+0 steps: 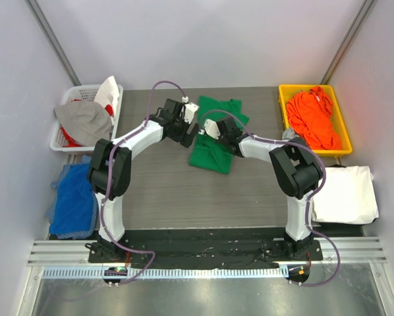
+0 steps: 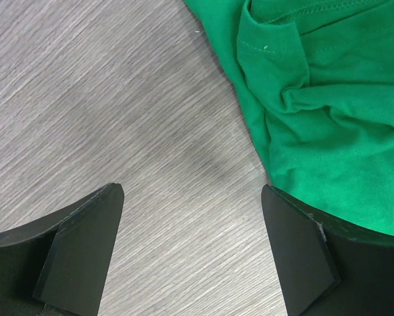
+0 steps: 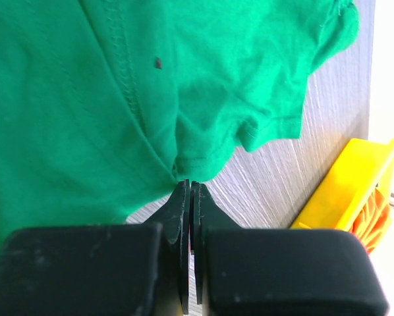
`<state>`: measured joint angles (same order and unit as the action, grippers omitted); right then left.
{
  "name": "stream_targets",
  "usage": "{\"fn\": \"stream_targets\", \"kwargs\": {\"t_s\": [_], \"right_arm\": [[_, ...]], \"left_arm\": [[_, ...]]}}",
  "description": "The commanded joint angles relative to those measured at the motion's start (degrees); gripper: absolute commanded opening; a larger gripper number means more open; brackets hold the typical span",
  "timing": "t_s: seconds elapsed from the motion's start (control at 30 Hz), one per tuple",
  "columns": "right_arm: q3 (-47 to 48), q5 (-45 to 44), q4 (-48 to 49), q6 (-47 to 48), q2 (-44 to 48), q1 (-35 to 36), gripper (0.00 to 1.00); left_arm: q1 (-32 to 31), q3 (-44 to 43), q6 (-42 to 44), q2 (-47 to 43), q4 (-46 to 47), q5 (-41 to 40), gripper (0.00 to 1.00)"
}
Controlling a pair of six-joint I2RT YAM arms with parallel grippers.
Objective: Fold and stack the t-shirts
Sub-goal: Fold the tshirt
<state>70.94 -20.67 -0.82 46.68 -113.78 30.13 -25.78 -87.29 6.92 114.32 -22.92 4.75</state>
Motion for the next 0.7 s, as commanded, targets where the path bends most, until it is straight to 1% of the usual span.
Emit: {"fn": "stream_targets", "kwargs": {"t_s": [0.0, 0.03, 0.1, 0.13, 0.23, 0.3, 0.4, 0.5, 0.53, 0.67], "right_arm": [[0.87, -0.96, 1.88, 0.52, 4.61, -0.33, 0.01], [0.87, -0.61, 1.53, -0.7, 4.96, -0.42, 0.13], [1.66, 1.06, -0.74, -2.37, 5.49, -0.51, 0.22], [1.92, 1.76, -1.46, -3.16, 5.58, -0.42, 0.3], [2.63, 4.04, -2.87, -5.63, 5.76, -0.86, 0.36], [3.15, 5.54, -3.83, -7.82, 5.5, -1.47, 0.38], [4.64, 8.62, -5.86, -11.25, 4.88, -2.7, 0.45], [6.4, 11.52, -7.61, -14.05, 4.09, -4.2, 0.46], [7.54, 13.7, -8.23, -14.76, 3.74, -4.64, 0.46], [9.13, 15.39, -9.99, -15.91, 2.68, -5.96, 0.45]], "left_arm": [[0.29, 0.36, 0.99, -3.49, 2.35, 0.78, 0.91], [0.38, 0.36, 0.99, -3.49, 2.26, 0.61, 0.91], [0.38, 0.36, 1.34, -3.41, 2.35, 0.61, 0.91], [0.47, 0.27, 1.43, -3.32, 2.35, 0.52, 0.91], [0.9, 0.36, 1.61, -3.23, 2.17, 0.52, 0.91], [1.0, 0.36, 1.78, -2.97, 2.18, 0.78, 0.91], [1.52, 0.54, 1.87, -2.7, 2.17, 1.05, 0.91], [1.79, 0.45, 1.87, -2.26, 2.26, 1.13, 0.91], [1.79, 0.54, 1.87, -2.18, 2.26, 1.13, 0.91], [2.05, 0.36, 2.13, -1.91, 2.17, 1.13, 0.91]]}}
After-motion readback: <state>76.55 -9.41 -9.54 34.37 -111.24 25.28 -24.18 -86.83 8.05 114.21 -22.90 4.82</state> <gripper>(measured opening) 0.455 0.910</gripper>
